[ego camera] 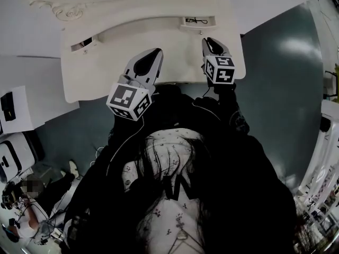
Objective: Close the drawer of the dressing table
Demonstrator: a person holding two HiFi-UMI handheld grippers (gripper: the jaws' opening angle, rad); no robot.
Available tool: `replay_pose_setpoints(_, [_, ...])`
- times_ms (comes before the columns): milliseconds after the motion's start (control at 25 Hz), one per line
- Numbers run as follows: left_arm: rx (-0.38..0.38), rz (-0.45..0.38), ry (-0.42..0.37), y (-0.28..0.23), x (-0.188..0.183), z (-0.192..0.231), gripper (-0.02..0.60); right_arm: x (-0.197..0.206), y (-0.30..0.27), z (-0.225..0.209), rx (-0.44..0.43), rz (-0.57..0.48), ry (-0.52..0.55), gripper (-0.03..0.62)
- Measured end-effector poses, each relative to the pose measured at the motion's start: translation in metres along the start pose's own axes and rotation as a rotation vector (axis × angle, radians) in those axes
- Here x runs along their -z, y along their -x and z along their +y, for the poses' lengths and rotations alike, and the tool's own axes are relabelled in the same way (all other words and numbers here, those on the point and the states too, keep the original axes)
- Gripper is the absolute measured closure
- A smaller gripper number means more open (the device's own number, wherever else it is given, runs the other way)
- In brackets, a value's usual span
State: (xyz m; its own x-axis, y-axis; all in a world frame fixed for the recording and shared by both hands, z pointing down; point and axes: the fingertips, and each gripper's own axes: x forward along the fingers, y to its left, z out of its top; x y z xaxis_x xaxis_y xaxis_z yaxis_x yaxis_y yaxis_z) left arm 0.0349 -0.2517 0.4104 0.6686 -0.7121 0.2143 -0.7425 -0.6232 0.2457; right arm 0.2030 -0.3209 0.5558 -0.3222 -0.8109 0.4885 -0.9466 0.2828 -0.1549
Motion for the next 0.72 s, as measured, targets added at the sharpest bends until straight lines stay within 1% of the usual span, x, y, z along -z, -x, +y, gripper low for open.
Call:
replay_pose_setpoints(160, [-0.012,0.007,-0.001,-0.002,0.001,0.007,0.581,0.014,-0.024,-0.011,0.018,0.055,0.023,0.537])
replay_pose_setpoints(360, [-0.008,0.010,-0.013,-0.006,-0.003,0.016,0.581,0.029,-0.047,-0.014,0.035,0.113,0.030,0.534])
replay_pose_setpoints(720, [-0.002,0.023,0.002,-0.013,-0.001,0.029,0.581,0.050,-0.071,-0.023,0.108,0.193,0.000,0.523])
